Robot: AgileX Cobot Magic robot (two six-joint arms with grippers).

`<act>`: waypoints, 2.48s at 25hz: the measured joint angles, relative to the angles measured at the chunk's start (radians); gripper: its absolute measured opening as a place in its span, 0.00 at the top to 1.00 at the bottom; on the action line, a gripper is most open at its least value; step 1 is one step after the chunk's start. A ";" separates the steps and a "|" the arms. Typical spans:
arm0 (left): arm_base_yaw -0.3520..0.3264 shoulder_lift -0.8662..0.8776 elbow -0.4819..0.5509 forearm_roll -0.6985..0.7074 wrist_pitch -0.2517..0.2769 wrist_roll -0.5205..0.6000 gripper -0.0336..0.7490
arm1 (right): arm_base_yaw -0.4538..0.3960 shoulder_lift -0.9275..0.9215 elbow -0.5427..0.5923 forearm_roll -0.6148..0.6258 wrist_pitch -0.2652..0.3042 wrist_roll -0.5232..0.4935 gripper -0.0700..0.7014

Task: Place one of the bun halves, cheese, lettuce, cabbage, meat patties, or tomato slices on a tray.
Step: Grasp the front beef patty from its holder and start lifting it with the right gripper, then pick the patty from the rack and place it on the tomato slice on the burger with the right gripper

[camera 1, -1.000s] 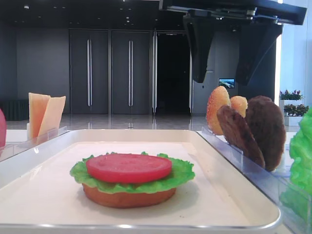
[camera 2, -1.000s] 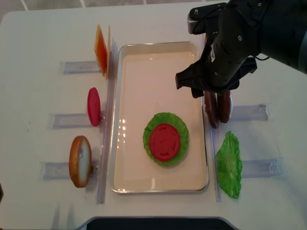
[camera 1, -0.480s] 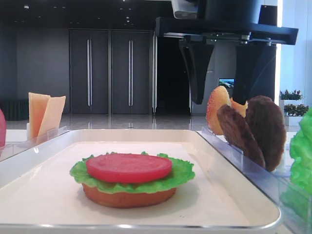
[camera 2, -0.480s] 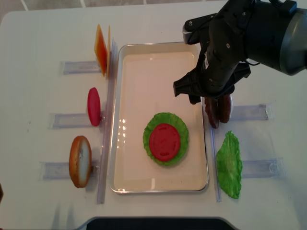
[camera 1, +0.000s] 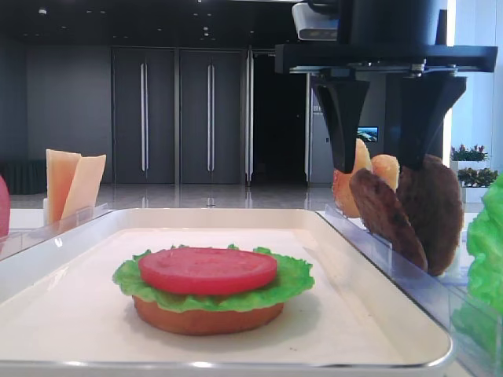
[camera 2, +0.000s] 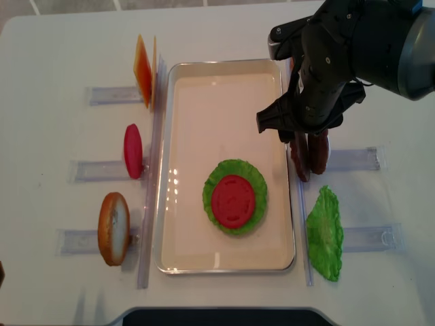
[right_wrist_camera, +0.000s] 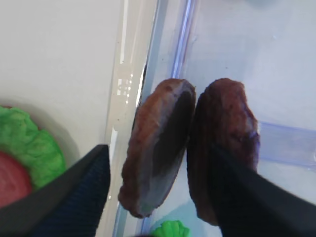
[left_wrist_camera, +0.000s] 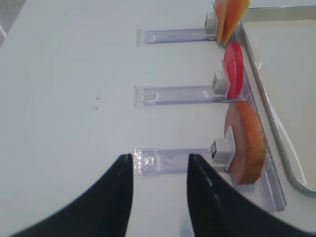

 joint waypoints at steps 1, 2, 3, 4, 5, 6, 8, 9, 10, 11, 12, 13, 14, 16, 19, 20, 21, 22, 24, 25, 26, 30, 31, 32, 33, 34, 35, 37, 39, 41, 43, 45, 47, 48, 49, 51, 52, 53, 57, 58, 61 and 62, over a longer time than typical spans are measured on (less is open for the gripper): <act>0.000 0.000 0.000 0.000 0.000 0.000 0.60 | 0.000 0.001 0.000 0.000 0.000 0.000 0.34; 0.000 0.000 0.000 0.000 0.000 0.000 0.60 | 0.000 0.003 0.000 -0.001 0.000 0.000 0.34; 0.000 0.000 0.000 0.000 0.000 0.000 0.60 | 0.000 0.006 -0.001 -0.001 0.000 0.000 0.34; 0.000 0.000 0.000 0.000 0.000 0.000 0.60 | 0.000 0.010 -0.002 -0.001 0.000 0.000 0.34; 0.000 0.000 0.000 0.000 0.000 0.000 0.60 | 0.000 0.014 -0.002 -0.001 0.000 0.000 0.34; 0.000 0.000 0.000 0.000 0.000 0.000 0.60 | 0.000 0.020 -0.003 -0.001 0.000 0.000 0.34; 0.000 0.000 0.000 0.000 0.000 0.000 0.60 | 0.000 0.028 -0.003 0.000 0.000 0.000 0.34; 0.000 0.000 0.000 0.000 0.000 0.000 0.60 | 0.000 0.033 -0.003 0.000 0.000 0.000 0.34; 0.000 0.000 0.000 0.000 0.000 0.000 0.60 | 0.000 0.038 -0.003 0.000 0.000 -0.001 0.34; 0.000 0.000 0.000 0.000 0.000 0.000 0.60 | 0.000 0.043 -0.004 0.000 0.000 -0.003 0.34; 0.000 0.000 0.000 0.000 0.000 0.000 0.60 | 0.000 0.047 -0.004 0.000 0.000 -0.004 0.34; 0.000 0.000 0.000 0.000 0.000 0.000 0.60 | 0.000 0.053 -0.004 -0.001 0.000 -0.005 0.34; 0.000 0.000 0.000 0.000 0.000 0.000 0.60 | 0.000 0.057 -0.005 -0.001 0.000 -0.007 0.34; 0.000 0.000 0.000 0.000 0.000 0.000 0.60 | 0.000 0.063 -0.005 -0.002 -0.002 -0.010 0.34; 0.000 0.000 0.000 0.000 0.000 0.000 0.60 | 0.000 0.064 -0.005 -0.002 -0.010 -0.011 0.34; 0.000 0.000 0.000 0.000 0.000 0.000 0.60 | 0.000 0.064 -0.005 -0.003 -0.013 -0.012 0.34; 0.000 0.000 0.000 0.000 0.000 0.000 0.60 | 0.000 0.066 -0.005 -0.003 -0.015 -0.013 0.34; 0.000 0.000 0.000 0.000 0.000 0.000 0.60 | 0.000 0.067 -0.005 -0.003 -0.018 -0.014 0.34; 0.000 0.000 0.000 0.000 0.000 0.000 0.60 | 0.000 0.069 -0.005 -0.003 -0.020 -0.015 0.34; 0.000 0.000 0.000 0.000 0.000 0.000 0.60 | 0.000 0.070 -0.005 -0.004 -0.020 -0.015 0.34; 0.000 0.000 0.000 0.000 0.000 0.000 0.60 | 0.000 0.073 -0.005 -0.005 -0.020 -0.016 0.34; 0.000 0.000 0.000 0.000 0.000 0.000 0.60 | 0.000 0.095 -0.006 -0.006 -0.021 -0.019 0.34; 0.000 0.000 0.000 0.000 0.000 0.000 0.60 | 0.000 0.096 -0.006 -0.006 -0.021 -0.019 0.34; 0.000 0.000 0.000 0.000 0.000 0.000 0.60 | 0.000 0.096 -0.006 -0.006 -0.022 -0.019 0.35; 0.000 0.000 0.000 0.000 0.000 0.000 0.60 | 0.000 0.096 -0.006 -0.006 -0.023 -0.019 0.35; 0.000 0.000 0.000 0.000 0.000 0.000 0.60 | 0.000 0.097 -0.006 -0.006 -0.023 -0.019 0.35; 0.000 0.000 0.000 0.000 0.000 0.000 0.60 | 0.000 0.096 -0.006 -0.006 -0.023 -0.019 0.36; 0.000 0.000 0.000 0.000 0.000 0.000 0.60 | 0.000 0.096 -0.006 -0.006 -0.020 -0.020 0.40; 0.000 0.000 0.000 0.000 0.000 0.000 0.60 | 0.000 0.096 -0.006 -0.006 -0.015 -0.020 0.47; 0.000 0.000 0.000 0.000 0.000 0.000 0.60 | 0.000 0.096 -0.006 -0.006 -0.006 -0.020 0.57; 0.000 0.000 0.000 0.000 0.000 0.000 0.60 | 0.000 0.096 -0.006 -0.014 0.008 -0.020 0.67; 0.000 0.000 0.000 0.000 0.000 0.000 0.60 | -0.004 0.096 -0.006 -0.032 0.023 -0.020 0.75; 0.000 0.000 0.000 0.000 0.000 0.000 0.60 | -0.006 0.092 -0.006 -0.030 0.028 -0.020 0.75; 0.000 0.000 0.000 0.000 0.000 0.000 0.60 | -0.007 0.088 -0.006 -0.029 0.031 -0.020 0.75; 0.000 0.000 0.000 0.000 0.000 0.000 0.60 | -0.007 0.085 -0.006 -0.029 0.035 -0.020 0.75; 0.000 0.000 0.000 0.000 0.000 0.000 0.60 | -0.007 0.073 -0.006 -0.025 0.043 -0.020 0.75; 0.000 0.000 0.000 0.000 0.000 0.000 0.60 | -0.007 0.063 -0.006 -0.021 0.051 -0.021 0.75; 0.000 0.000 0.000 0.000 0.000 0.000 0.60 | -0.007 0.051 -0.006 -0.018 0.056 -0.021 0.75; 0.000 0.000 0.000 0.000 0.000 0.000 0.60 | -0.007 0.003 -0.006 0.011 0.059 -0.021 0.75; 0.000 0.000 0.000 0.000 0.000 0.000 0.60 | -0.005 -0.012 -0.006 0.022 0.059 -0.021 0.75; 0.000 0.000 0.000 0.000 0.000 0.000 0.60 | 0.014 -0.047 -0.006 0.036 0.059 -0.021 0.75; 0.000 0.000 0.000 0.000 0.000 0.000 0.60 | 0.026 -0.059 -0.006 0.038 0.060 -0.021 0.75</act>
